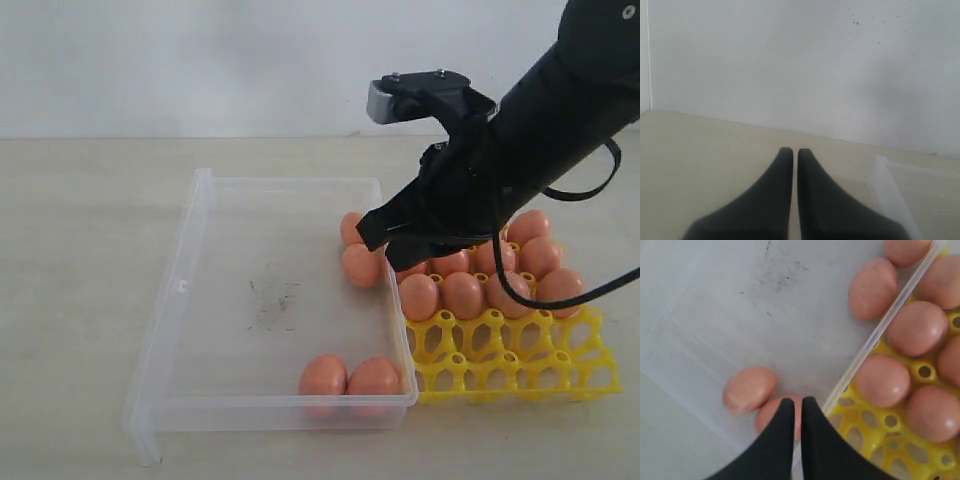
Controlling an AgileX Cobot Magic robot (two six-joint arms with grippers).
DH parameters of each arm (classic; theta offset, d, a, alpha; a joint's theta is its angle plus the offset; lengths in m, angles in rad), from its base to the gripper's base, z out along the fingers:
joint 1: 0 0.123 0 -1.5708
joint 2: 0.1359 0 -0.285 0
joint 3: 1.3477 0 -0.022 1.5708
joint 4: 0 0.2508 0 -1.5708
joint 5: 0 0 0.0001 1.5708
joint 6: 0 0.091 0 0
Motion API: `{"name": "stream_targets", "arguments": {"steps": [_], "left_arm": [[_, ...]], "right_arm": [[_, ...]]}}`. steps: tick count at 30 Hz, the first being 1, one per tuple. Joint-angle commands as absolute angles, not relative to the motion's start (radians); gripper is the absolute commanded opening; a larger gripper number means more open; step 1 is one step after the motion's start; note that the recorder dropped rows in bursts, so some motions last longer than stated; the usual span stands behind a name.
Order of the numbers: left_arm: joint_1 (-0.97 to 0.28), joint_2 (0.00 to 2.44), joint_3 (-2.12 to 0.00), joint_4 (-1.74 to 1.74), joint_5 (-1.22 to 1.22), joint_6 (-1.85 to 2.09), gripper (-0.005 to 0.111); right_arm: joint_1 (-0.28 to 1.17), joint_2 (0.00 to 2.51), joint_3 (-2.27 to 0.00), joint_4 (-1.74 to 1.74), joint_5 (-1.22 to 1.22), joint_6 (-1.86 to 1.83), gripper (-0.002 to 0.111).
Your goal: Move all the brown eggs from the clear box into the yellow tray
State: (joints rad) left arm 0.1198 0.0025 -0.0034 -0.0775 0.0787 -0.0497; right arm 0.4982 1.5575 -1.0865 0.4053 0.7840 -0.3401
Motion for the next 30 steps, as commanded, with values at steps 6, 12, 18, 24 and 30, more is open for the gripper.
{"name": "stream_targets", "arguments": {"steps": [6, 12, 18, 24, 30], "left_arm": [[0.118, 0.0, 0.0, -0.086, 0.076, -0.059, 0.004], [0.118, 0.0, 0.0, -0.086, 0.076, -0.059, 0.004], [0.118, 0.0, 0.0, -0.086, 0.076, -0.059, 0.004], [0.118, 0.0, 0.0, -0.086, 0.076, -0.059, 0.004], [0.118, 0.0, 0.0, -0.086, 0.076, -0.059, 0.004]], "right_arm": [[0.606, 1.729, -1.25, 0.401, 0.646, -0.359, 0.041], [0.652, 2.013, -1.609, -0.023, 0.841, 0.0, 0.038], [0.652, 2.137, -1.763, -0.106, 0.892, 0.026, 0.038], [0.65, 2.234, -1.887, -0.262, 1.043, 0.086, 0.038], [0.65, 2.288, -1.927, -0.301, 1.065, 0.146, 0.058]]}}
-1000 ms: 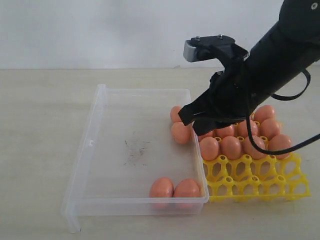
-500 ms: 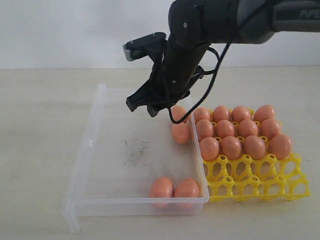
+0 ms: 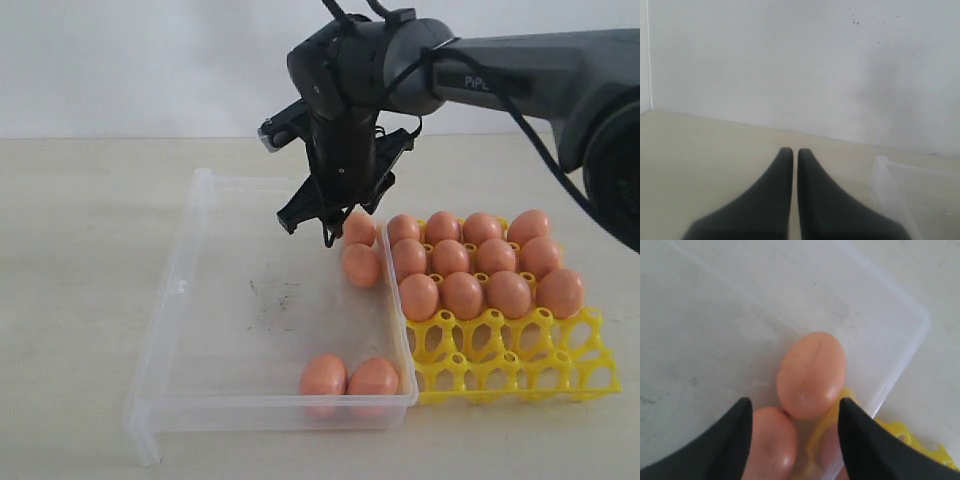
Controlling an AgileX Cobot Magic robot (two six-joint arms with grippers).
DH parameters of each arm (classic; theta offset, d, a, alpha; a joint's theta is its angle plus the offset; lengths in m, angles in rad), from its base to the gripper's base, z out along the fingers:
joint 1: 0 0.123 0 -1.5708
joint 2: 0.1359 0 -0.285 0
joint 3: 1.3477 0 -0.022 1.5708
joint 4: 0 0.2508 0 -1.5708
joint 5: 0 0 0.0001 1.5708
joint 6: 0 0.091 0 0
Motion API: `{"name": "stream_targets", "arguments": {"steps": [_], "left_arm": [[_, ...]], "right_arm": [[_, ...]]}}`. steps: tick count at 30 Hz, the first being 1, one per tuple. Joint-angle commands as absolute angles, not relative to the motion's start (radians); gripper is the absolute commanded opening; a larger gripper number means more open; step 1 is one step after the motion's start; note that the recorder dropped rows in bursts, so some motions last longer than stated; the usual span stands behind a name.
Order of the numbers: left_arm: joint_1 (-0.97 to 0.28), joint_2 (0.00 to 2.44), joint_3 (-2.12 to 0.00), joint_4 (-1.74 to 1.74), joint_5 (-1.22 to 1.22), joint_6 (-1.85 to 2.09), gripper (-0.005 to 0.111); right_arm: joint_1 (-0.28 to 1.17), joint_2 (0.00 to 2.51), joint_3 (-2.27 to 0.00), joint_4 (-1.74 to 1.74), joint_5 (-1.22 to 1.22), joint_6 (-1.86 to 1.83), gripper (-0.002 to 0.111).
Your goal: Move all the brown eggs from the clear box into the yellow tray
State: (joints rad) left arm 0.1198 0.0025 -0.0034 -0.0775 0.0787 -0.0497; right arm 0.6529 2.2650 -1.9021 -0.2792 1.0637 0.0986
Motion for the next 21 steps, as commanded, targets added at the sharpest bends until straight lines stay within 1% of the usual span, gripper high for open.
{"name": "stream_targets", "arguments": {"steps": [1, 2, 12, 21], "left_arm": [[0.118, 0.0, 0.0, -0.086, 0.076, -0.059, 0.004], [0.118, 0.0, 0.0, -0.086, 0.076, -0.059, 0.004], [0.118, 0.0, 0.0, -0.086, 0.076, -0.059, 0.004], [0.118, 0.0, 0.0, -0.086, 0.076, -0.059, 0.004]], "right_arm": [[0.65, 2.293, -1.927, -0.298, 1.053, 0.156, 0.061], [0.65, 2.296, -1.927, -0.298, 1.047, 0.164, 0.063], [0.648, 2.316, -1.927, -0.303, 0.964, 0.2, 0.062], [0.618, 2.364, -1.927, -0.301, 0.994, 0.248, 0.062]]}}
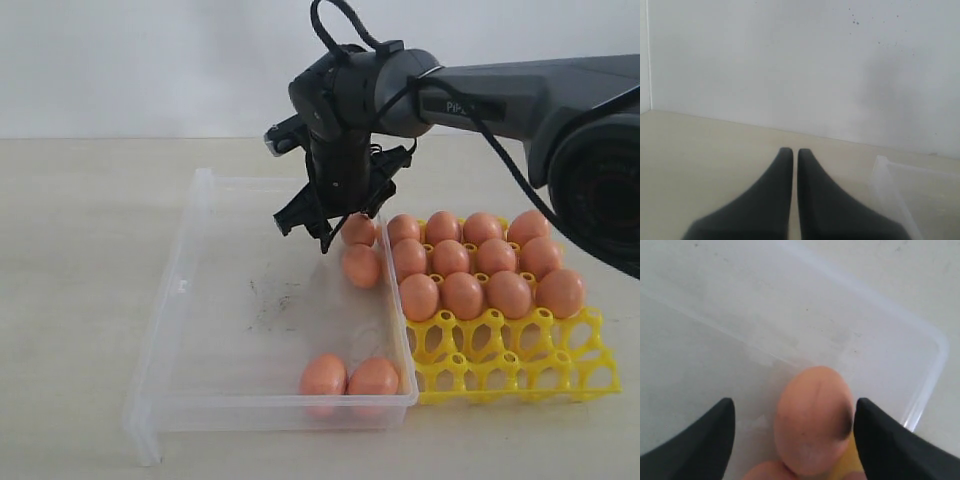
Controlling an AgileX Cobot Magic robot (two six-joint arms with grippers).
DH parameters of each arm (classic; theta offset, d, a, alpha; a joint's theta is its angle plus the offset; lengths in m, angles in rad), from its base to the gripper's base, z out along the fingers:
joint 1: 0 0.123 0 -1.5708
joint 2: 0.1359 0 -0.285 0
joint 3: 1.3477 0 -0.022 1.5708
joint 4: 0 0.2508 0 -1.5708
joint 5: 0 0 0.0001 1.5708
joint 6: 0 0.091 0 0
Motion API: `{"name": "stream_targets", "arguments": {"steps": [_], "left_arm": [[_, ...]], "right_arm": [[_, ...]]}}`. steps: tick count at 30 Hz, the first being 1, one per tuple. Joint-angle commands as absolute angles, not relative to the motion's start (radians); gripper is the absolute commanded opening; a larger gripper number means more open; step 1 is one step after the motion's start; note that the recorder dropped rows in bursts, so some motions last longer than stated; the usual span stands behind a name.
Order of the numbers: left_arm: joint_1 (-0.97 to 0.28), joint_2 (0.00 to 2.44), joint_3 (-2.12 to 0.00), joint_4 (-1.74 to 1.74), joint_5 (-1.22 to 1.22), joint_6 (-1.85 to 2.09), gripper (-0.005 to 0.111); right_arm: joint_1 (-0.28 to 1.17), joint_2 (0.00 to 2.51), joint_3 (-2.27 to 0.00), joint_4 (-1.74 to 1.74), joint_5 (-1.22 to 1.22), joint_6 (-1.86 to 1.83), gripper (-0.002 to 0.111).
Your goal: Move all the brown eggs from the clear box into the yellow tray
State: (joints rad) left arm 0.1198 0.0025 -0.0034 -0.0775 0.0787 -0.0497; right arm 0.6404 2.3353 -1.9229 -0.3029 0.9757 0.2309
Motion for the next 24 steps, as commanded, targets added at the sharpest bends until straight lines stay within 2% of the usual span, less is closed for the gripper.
{"name": "stream_targets", "arguments": {"steps": [1, 11, 13, 15, 17, 18, 24], "left_arm": [[0.118, 0.0, 0.0, -0.086, 0.076, -0.059, 0.004], [0.118, 0.0, 0.0, -0.086, 0.076, -0.059, 0.004], [0.118, 0.0, 0.0, -0.086, 0.076, -0.059, 0.004], [0.118, 0.0, 0.0, -0.086, 0.076, -0.059, 0.004], [0.118, 0.0, 0.0, -0.086, 0.076, -0.059, 0.004], [0.118, 0.0, 0.0, -0.086, 0.076, -0.059, 0.004], [0.118, 0.0, 0.0, -0.086, 0.076, -0.059, 0.004]], "right_arm": [[0.616, 2.366, -1.927, -0.298, 0.994, 0.248, 0.062], [0.615, 2.375, -1.927, -0.28, 0.948, 0.245, 0.062], [0.615, 2.375, -1.927, -0.28, 0.95, 0.245, 0.059], [0.615, 2.375, -1.927, -0.278, 0.96, 0.245, 0.044], [0.615, 2.375, -1.927, -0.278, 0.971, 0.24, 0.02], [0.615, 2.375, -1.927, -0.277, 0.975, 0.222, 0.003], [0.613, 2.359, -1.927, -0.284, 0.946, 0.229, 0.0]]}}
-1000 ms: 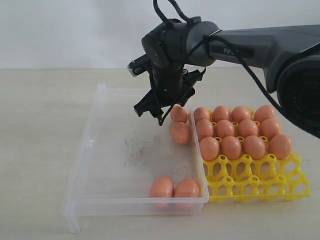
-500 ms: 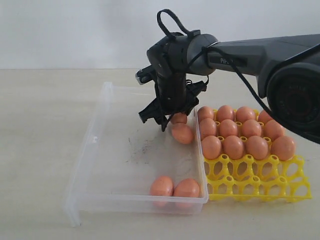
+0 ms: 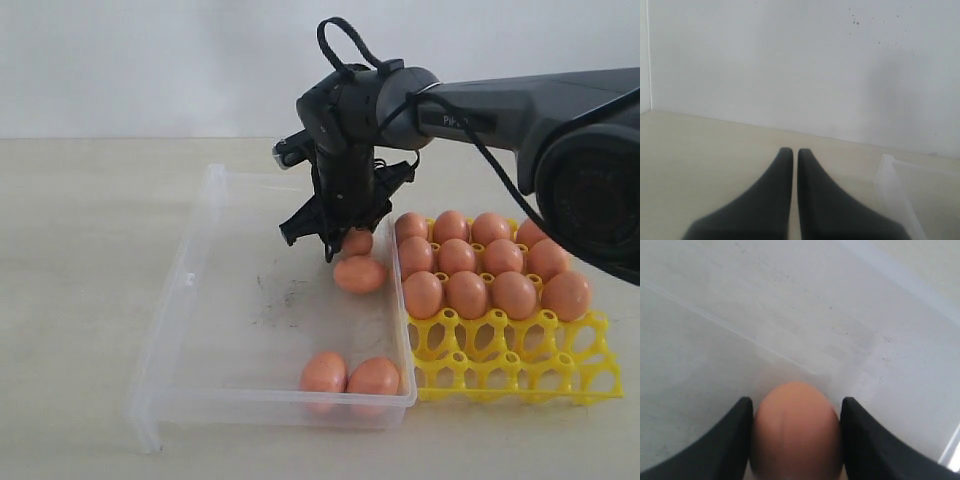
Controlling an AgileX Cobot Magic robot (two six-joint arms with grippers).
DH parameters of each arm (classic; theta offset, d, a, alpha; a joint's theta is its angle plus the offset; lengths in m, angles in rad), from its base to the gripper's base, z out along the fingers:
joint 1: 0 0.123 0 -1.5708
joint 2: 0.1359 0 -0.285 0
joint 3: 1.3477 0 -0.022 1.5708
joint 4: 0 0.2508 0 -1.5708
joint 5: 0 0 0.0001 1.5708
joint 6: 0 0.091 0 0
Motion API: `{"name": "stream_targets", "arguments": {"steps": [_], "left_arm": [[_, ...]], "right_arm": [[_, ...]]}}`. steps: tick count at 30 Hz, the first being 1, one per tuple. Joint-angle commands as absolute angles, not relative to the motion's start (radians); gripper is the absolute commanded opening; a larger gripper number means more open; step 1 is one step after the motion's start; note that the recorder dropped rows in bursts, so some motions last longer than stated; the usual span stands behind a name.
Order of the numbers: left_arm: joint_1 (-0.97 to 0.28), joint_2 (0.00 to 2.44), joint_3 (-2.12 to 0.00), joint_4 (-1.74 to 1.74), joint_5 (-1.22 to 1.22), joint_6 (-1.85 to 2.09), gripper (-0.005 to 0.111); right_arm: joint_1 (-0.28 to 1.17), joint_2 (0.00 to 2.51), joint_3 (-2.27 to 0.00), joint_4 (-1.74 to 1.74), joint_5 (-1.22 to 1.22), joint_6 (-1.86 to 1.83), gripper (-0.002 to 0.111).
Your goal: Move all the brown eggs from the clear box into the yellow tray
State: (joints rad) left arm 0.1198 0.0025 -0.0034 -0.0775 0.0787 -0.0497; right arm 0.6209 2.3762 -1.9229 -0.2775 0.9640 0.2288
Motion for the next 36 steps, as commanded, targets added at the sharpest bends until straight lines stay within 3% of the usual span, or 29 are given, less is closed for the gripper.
{"name": "stream_targets", "arguments": {"steps": [1, 11, 30, 36], "left_arm": [[0.118, 0.0, 0.0, -0.086, 0.076, -0.059, 0.004], [0.118, 0.0, 0.0, -0.086, 0.076, -0.059, 0.004], [0.118, 0.0, 0.0, -0.086, 0.076, -0.059, 0.004], [0.118, 0.0, 0.0, -0.086, 0.076, -0.059, 0.004]], "right_arm": [[0.613, 2.347, -1.927, -0.284, 0.931, 0.237, 0.0], [0.637, 2.193, -1.849, -0.278, 0.783, 0.265, 0.0], [0.643, 1.527, -0.874, -0.264, -0.227, 0.284, 0.0], [0.578, 1.395, -0.604, -0.17, -0.479, 0.21, 0.0]]}}
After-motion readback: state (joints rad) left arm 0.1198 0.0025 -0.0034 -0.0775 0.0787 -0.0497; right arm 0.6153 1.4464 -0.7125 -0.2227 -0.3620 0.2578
